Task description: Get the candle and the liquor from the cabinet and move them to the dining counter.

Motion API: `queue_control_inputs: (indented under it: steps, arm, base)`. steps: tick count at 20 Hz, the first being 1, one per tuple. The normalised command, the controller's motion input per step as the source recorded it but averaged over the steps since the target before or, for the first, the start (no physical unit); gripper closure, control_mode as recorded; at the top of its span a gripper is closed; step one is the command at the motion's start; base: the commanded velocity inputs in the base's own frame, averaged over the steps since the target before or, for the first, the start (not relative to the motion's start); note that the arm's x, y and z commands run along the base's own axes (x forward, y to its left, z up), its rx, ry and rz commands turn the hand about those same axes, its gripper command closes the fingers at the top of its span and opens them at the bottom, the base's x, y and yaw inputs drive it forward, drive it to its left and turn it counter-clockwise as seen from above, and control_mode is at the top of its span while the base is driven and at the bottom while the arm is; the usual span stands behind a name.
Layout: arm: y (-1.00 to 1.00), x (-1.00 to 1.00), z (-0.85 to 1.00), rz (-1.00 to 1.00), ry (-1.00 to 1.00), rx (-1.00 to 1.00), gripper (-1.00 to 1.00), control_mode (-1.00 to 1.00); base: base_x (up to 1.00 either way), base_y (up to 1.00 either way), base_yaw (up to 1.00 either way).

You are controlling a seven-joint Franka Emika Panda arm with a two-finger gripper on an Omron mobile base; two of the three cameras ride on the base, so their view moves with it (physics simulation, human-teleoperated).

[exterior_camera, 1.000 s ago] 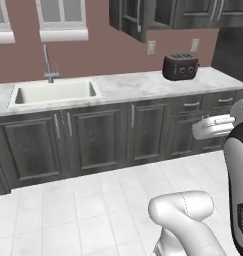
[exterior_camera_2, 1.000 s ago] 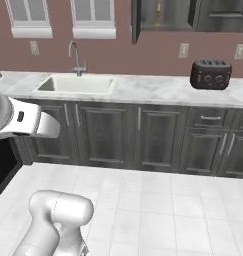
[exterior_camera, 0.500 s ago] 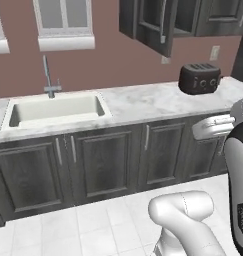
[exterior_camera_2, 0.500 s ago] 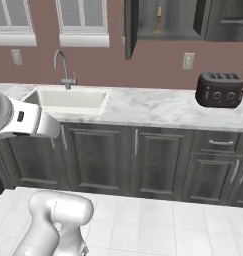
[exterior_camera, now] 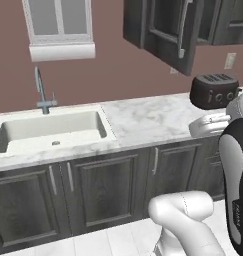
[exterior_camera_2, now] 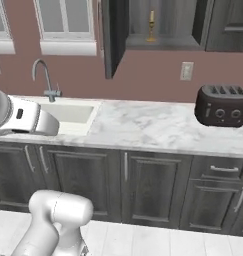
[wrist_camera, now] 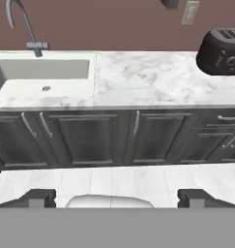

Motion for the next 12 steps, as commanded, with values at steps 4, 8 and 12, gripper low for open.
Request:
queue_control_inputs:
  steps: [4,8,12]
  arm:
    - [0.00,0.00,0.00,0.00,0.00,0.00,-1.00,1.00]
    - [0.00,0.00,0.00,0.00,0.00,0.00,-1.00,1.00]
    - [0.00,0.00,0.00,0.00,0.00,0.00,-1.00,1.00]
  base:
    - [-0.01,-0.99,0.00]
    - [-0.04,-1.00,0.00]
    - [0.11,-0.83,0.00]
